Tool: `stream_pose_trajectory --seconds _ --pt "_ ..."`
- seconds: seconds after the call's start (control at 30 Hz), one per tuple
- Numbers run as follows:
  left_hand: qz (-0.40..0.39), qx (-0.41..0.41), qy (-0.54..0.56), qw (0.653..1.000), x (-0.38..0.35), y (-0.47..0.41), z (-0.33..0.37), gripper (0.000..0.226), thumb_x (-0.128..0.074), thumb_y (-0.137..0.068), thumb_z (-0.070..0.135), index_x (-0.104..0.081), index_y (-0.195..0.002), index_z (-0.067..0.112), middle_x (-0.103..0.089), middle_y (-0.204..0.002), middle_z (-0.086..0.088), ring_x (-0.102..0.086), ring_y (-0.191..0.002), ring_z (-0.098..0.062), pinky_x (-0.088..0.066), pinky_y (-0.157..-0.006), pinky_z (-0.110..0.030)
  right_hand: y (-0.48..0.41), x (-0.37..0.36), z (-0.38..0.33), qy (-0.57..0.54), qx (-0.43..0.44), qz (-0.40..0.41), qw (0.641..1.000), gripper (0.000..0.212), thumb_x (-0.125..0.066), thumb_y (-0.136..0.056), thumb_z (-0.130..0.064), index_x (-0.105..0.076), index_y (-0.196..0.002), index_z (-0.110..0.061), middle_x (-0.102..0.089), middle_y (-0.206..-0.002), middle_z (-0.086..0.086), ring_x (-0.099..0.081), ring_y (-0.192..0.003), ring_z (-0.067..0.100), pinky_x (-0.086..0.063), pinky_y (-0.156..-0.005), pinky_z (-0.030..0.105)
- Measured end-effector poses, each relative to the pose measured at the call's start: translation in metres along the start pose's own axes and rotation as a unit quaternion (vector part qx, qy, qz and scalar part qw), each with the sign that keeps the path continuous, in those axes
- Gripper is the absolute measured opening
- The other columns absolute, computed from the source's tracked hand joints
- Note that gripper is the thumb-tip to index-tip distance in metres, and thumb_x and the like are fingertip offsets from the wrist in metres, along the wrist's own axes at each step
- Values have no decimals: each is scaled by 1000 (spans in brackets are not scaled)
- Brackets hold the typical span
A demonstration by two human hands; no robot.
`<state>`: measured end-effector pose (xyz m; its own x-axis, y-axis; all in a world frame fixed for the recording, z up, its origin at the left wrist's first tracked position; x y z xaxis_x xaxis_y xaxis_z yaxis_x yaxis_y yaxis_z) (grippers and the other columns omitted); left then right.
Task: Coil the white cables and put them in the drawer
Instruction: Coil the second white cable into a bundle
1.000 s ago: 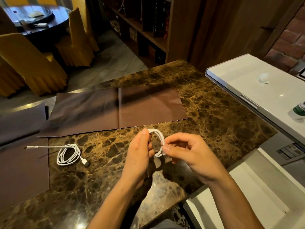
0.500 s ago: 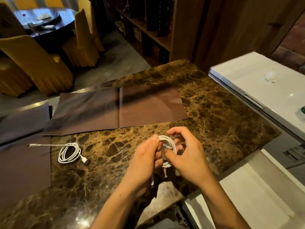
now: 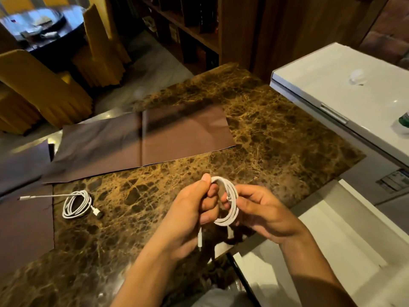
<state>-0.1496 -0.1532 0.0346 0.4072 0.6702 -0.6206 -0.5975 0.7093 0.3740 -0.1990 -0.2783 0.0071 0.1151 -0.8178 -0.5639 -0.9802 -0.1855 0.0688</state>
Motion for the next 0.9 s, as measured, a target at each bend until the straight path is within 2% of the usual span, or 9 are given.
stream_pose_trajectory --seconds 0.07,0.1,0.27,0.37,0.43,0.53,0.6,0.73,0.9 --pt "-23 28 50 998 -8 -2 -10 37 -45 -105 33 -48 -73 14 -29 -56 3 -24 -41 -6 -18 -56 -20 7 2 6 -75 3 -32 997 32 -74 -87 -26 -72 -115 -10 -74 -94 0 -68 -80 8 -54 -64 18" --pt "-31 40 60 997 -12 -2 -14 36 -46 -104 33 -48 -73 14 -30 -55 4 -25 -40 -5 -14 -57 -21 9 3 8 -101 2 -46 994 34 -74 -87 -25 -71 -117 -10 -74 -93 -2 -68 -78 6 -53 -62 16" --pt "-66 83 103 989 -31 -6 -35 32 -50 -102 33 -48 -77 13 -35 -55 5 -26 -41 -5 5 -66 -38 19 17 18 -185 -15 -77 980 43 -78 -83 -24 -67 -121 -6 -73 -81 -4 -65 -59 0 -51 -49 9" --pt "-42 75 98 991 -34 -10 -41 32 -50 -102 33 -47 -76 14 -34 -55 5 -26 -41 -6 -5 -64 -30 26 31 21 -211 -43 4 977 52 -96 -58 -27 -76 -102 -7 -70 -65 0 -61 -45 2 -46 -39 10" --pt "-15 59 97 993 -32 -10 -36 32 -50 -101 33 -47 -76 14 -34 -55 5 -29 -40 -5 -13 -55 -22 30 43 23 -205 -64 74 974 56 -102 -43 -25 -77 -89 -4 -65 -55 3 -57 -39 3 -42 -34 11" --pt "18 36 90 995 -22 -4 -26 32 -51 -99 34 -49 -74 14 -32 -56 5 -24 -42 -6 -11 -52 -23 32 56 19 -182 -72 135 971 49 -103 -35 -27 -78 -73 -10 -65 -56 5 -55 -38 2 -39 -34 10" --pt "37 26 48 998 -14 5 -21 33 -49 -101 34 -52 -74 14 -31 -57 4 -20 -45 -7 -10 -52 -25 32 59 13 -144 -69 151 975 49 -103 -34 -30 -79 -72 -10 -67 -59 5 -56 -41 2 -40 -37 9" --pt "95 9 -12 995 3 23 -18 36 -45 -102 35 -49 -72 17 -26 -59 4 -14 -49 -10 -9 -52 -27 26 43 5 -28 -45 139 989 52 -99 -43 -37 -78 -80 -7 -66 -63 9 -60 -51 11 -48 -46 17" --pt "122 -50 -69 989 35 48 2 37 -41 -104 35 -54 -78 13 -30 -56 5 -24 -43 -8 -11 -53 -29 -3 -6 10 89 -33 75 993 27 -68 -88 -24 -73 -96 1 -65 -74 15 -60 -68 21 -53 -65 26"
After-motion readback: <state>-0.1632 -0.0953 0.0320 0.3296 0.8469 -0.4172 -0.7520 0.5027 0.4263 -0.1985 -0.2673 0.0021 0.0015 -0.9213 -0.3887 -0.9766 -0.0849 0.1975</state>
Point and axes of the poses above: each hand's wrist, its own y-axis away from the middle knuckle, its own x-axis out of the back of the hand, z = x × y, the point moved 5 cm from there along -y, towards the middle knuckle
